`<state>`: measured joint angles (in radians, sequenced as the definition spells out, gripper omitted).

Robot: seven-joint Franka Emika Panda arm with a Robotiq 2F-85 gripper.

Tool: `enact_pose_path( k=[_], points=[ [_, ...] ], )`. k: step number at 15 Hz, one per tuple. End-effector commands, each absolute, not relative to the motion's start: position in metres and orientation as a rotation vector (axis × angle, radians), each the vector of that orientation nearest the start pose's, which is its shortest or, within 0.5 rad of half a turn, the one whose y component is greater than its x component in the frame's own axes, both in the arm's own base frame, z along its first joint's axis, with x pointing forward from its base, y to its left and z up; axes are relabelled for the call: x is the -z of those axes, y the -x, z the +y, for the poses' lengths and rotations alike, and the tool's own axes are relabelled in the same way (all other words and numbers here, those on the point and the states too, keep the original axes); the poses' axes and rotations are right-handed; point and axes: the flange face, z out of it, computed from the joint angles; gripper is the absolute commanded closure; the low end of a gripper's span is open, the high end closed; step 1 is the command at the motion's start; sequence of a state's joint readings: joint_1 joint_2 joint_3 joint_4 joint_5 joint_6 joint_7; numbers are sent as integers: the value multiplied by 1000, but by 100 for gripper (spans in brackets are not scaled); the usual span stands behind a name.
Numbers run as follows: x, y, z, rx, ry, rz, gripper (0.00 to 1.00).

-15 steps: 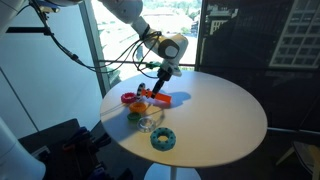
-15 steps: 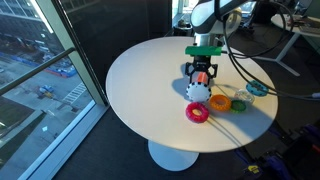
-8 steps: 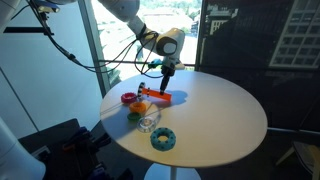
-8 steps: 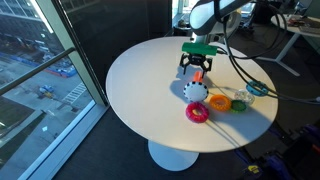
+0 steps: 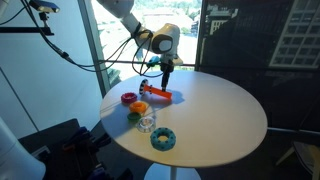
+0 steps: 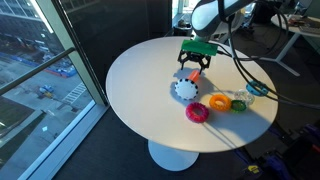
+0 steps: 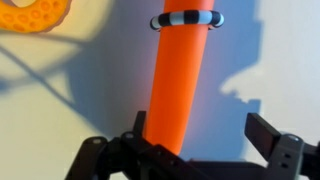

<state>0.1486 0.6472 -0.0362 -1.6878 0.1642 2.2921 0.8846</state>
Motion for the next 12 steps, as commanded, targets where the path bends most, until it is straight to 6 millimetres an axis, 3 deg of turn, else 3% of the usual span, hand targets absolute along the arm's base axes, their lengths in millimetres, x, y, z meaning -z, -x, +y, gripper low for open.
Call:
enact_pose_path(
  k=[1, 12],
  points=[
    [-232, -653, 83, -108, 2795, 1241, 0],
    [-250, -627, 88, -170, 2779, 1250, 0]
  ],
)
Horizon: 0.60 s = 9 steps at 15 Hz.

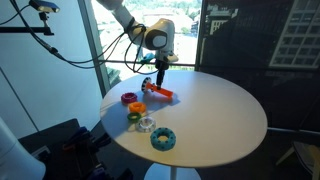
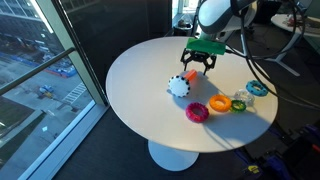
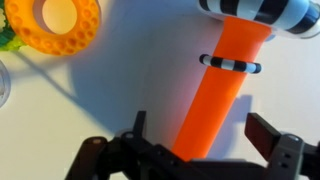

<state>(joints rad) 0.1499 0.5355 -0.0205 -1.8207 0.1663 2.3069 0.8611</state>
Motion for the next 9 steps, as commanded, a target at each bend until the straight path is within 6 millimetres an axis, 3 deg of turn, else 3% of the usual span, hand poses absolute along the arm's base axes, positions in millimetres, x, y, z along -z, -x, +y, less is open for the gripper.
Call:
enact_pose_path(
  k=[1, 9],
  points=[
    [-251, -625, 89, -170, 2777, 1247, 0],
    [-251, -626, 100, -168, 2710, 1256, 0]
  ],
)
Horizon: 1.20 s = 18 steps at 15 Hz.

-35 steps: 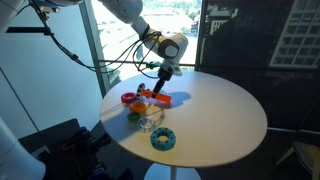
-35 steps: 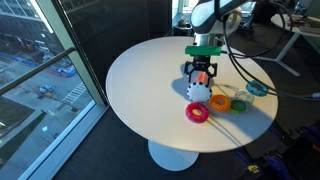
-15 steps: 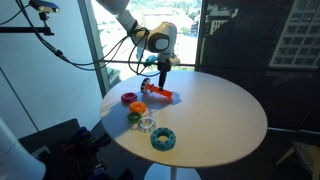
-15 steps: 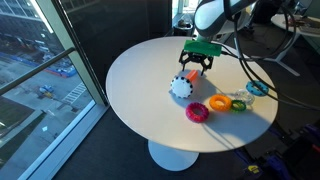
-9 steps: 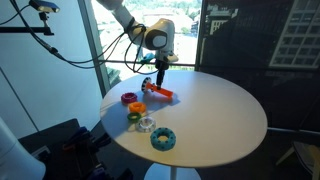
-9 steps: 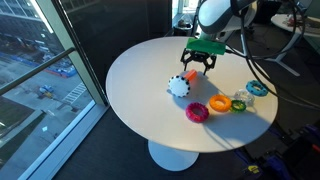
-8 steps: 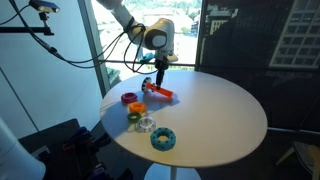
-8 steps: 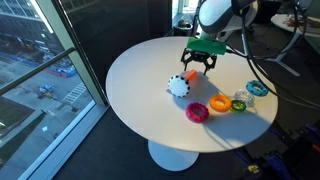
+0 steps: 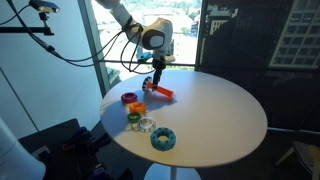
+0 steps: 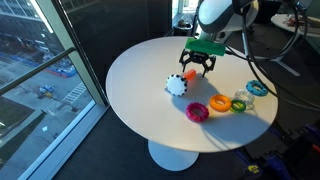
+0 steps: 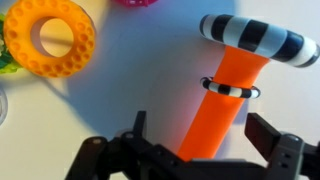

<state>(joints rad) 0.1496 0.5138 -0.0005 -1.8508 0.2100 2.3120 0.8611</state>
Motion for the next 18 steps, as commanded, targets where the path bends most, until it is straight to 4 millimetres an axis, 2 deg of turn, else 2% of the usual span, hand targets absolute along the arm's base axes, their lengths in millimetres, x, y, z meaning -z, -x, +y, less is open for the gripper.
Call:
enact_pose_path(
  k=[1, 7, 18],
  points=[
    [-251, -627, 102, -158, 2697, 1259, 0],
    [-251, -629, 110, -152, 2645, 1274, 0],
    [-242, -627, 119, -201, 2658, 1285, 0]
  ],
)
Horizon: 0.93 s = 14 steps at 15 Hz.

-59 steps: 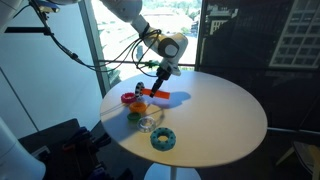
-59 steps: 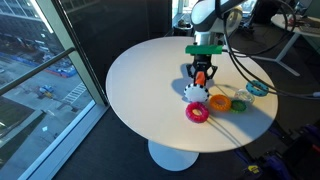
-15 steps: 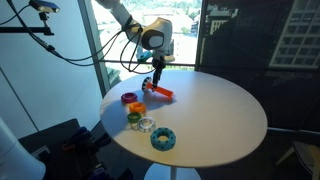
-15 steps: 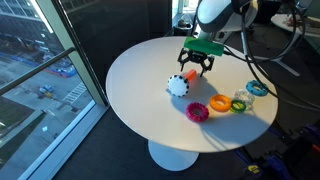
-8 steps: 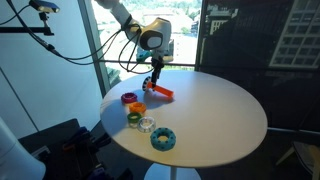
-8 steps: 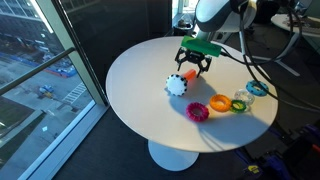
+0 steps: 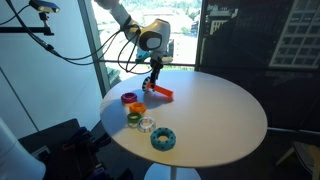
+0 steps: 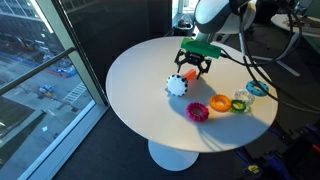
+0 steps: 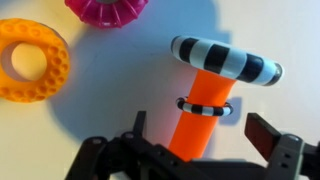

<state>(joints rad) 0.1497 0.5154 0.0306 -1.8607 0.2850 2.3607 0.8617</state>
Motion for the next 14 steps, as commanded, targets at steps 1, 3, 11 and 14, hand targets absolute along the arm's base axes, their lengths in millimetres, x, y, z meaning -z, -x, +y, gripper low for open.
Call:
enact_pose_path(
  k=[1, 3, 11, 14],
  points=[
    [-241, -627, 120, -197, 2660, 1287, 0],
    [-239, -628, 121, -196, 2661, 1290, 0],
    [-232, -633, 123, -187, 2657, 1296, 0],
    [-232, -635, 124, -169, 2655, 1296, 0]
  ],
)
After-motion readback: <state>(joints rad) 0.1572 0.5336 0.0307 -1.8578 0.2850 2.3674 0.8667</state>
